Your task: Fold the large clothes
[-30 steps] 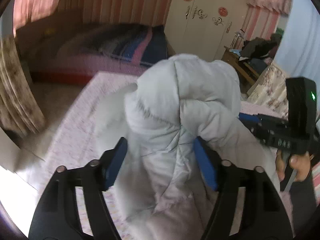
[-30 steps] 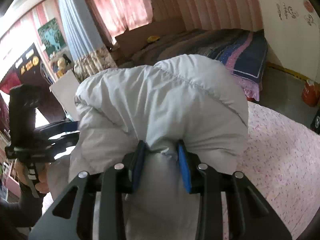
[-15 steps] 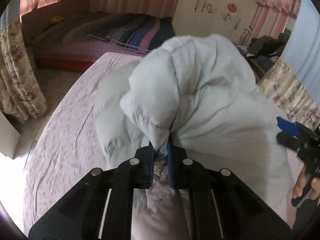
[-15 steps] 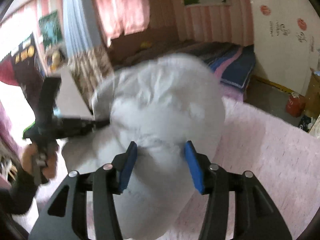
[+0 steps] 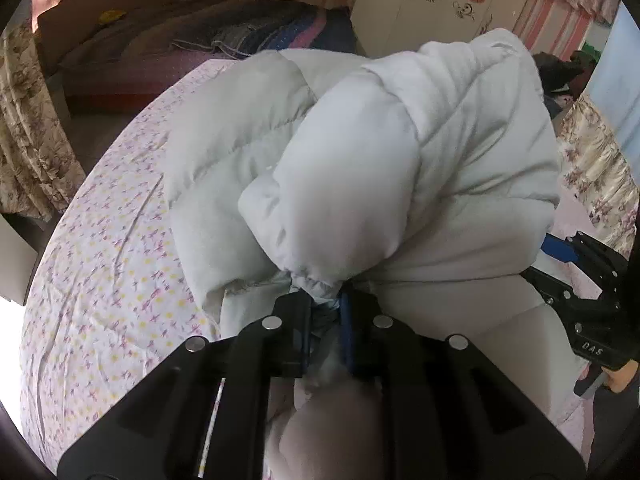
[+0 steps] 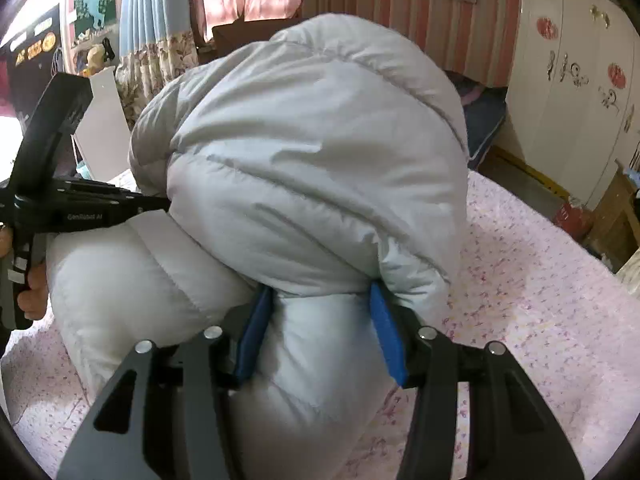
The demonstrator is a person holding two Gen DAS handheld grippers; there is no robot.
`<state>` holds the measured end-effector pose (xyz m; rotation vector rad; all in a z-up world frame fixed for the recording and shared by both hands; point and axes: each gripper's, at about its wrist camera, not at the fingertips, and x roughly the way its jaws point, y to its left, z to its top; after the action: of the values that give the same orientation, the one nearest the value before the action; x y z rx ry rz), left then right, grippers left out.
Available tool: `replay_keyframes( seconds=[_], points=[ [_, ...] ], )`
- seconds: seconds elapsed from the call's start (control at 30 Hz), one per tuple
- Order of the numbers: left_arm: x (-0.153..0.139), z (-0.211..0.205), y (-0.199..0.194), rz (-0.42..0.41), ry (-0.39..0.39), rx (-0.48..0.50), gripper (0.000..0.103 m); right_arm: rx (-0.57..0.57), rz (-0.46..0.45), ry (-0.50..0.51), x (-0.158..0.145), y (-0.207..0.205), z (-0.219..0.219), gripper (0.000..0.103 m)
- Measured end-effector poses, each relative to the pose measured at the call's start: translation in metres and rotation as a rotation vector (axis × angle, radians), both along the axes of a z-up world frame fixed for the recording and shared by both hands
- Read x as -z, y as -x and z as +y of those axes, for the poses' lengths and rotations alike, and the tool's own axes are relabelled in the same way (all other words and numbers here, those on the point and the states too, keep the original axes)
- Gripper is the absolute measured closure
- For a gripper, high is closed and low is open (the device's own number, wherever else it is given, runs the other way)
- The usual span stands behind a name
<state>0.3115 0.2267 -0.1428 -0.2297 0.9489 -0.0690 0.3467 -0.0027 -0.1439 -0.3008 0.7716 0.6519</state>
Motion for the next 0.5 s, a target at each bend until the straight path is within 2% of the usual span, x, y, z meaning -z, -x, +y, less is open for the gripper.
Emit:
replay_keyframes(
  seconds=[0.3,0.4,0.5],
  points=[
    [0.005,-0.015,-0.019,0.022,-0.089,0.013,0.089,0.046,-0.017,0.023,0.012,-0.017,0.013,0.053],
    [0.002,-0.013,-0.020,0.029,-0.085,-0.005,0.089,0.071,0.001,-0.001,0.000,-0.014,0.016,0.051],
    [-0.011,-0.011,-0.011,-0.002,-0.078,-0.025,0.087,0.073,0.018,-0.088,-0.021,-0.001,0.008,0.048]
  ],
)
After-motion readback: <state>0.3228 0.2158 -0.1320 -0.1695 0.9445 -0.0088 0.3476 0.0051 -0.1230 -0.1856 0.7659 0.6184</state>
